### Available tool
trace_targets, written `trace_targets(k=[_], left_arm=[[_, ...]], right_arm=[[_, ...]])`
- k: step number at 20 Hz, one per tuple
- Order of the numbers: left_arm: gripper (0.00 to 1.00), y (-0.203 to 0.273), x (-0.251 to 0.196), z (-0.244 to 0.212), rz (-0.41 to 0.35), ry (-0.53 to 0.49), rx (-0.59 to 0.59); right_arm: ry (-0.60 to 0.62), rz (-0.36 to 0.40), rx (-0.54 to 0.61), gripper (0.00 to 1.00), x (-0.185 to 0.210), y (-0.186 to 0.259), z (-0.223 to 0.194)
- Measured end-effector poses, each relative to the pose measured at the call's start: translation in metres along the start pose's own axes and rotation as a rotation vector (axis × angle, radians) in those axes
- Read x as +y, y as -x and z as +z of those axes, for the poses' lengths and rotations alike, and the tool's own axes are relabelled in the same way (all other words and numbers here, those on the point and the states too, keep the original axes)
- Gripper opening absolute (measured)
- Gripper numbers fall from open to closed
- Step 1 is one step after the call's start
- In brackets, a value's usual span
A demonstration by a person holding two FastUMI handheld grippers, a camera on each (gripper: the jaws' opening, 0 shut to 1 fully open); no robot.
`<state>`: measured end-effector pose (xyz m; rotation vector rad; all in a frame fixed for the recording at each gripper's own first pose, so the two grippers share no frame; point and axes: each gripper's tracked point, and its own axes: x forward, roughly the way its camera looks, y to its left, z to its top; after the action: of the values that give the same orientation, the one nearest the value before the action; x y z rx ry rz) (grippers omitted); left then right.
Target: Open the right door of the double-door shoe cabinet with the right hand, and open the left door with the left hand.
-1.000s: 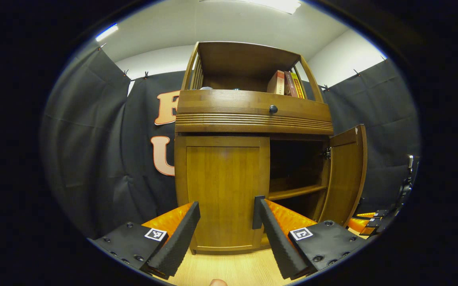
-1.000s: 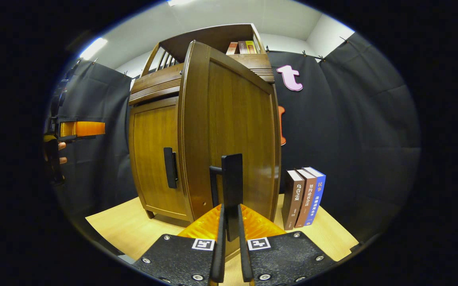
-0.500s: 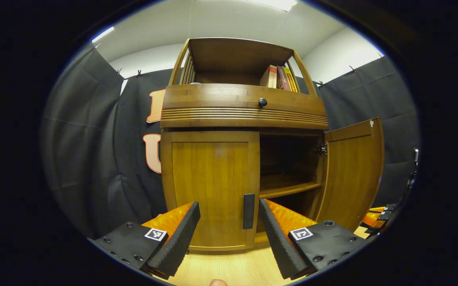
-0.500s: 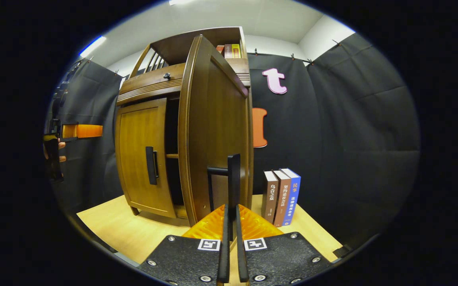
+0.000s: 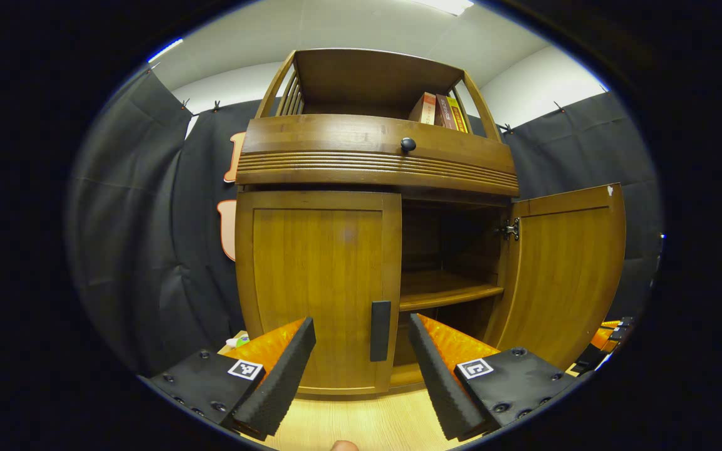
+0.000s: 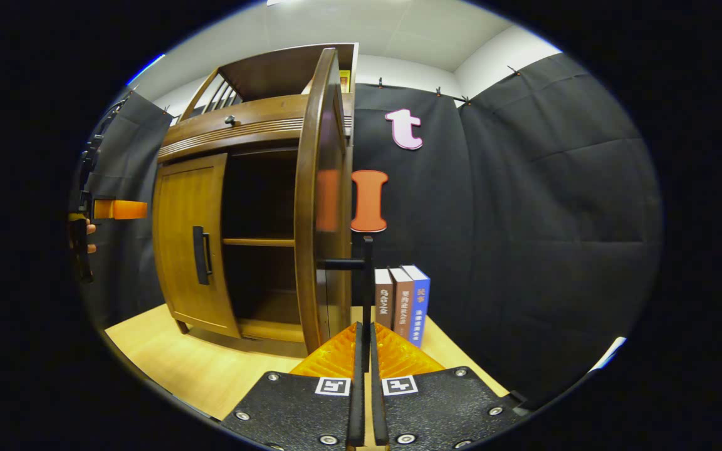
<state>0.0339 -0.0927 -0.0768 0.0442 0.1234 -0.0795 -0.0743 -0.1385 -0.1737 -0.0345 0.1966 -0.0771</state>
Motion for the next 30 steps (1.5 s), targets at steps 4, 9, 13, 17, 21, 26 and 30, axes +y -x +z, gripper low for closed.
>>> trace_targets(k=[4, 9, 13, 17, 21, 26, 30], left_arm=[[0.96, -0.013, -0.009, -0.004, -0.013, -0.003, 0.008], [0.95, -0.039, -0.011, -0.009, 0.017, -0.031, -0.001], [0.96, -0.062, -0.012, -0.025, 0.038, -0.044, 0.013], [0.97, -0.08, -0.008, -0.037, 0.041, -0.039, 0.036], [0.96, -0.111, -0.007, -0.051, 0.027, -0.028, 0.06], [0.93, -0.142, -0.008, -0.069, 0.014, -0.005, 0.085], [0.81, -0.16, -0.009, -0.077, 0.012, 0.004, 0.094]], right_arm=[[-0.015, -0.104, -0.059, 0.0, -0.043, 0.017, 0.023], [-0.002, -0.131, -0.071, 0.1, -0.057, 0.029, 0.036], [0.004, -0.133, -0.081, 0.17, -0.059, 0.028, 0.045], [0.0, -0.135, -0.098, 0.4, -0.061, 0.027, 0.059], [-0.002, -0.139, -0.108, 0.77, -0.063, 0.026, 0.066], [-0.018, -0.152, -0.13, 0.88, -0.067, 0.028, 0.077], [-0.01, -0.166, -0.144, 0.91, -0.069, 0.032, 0.083]])
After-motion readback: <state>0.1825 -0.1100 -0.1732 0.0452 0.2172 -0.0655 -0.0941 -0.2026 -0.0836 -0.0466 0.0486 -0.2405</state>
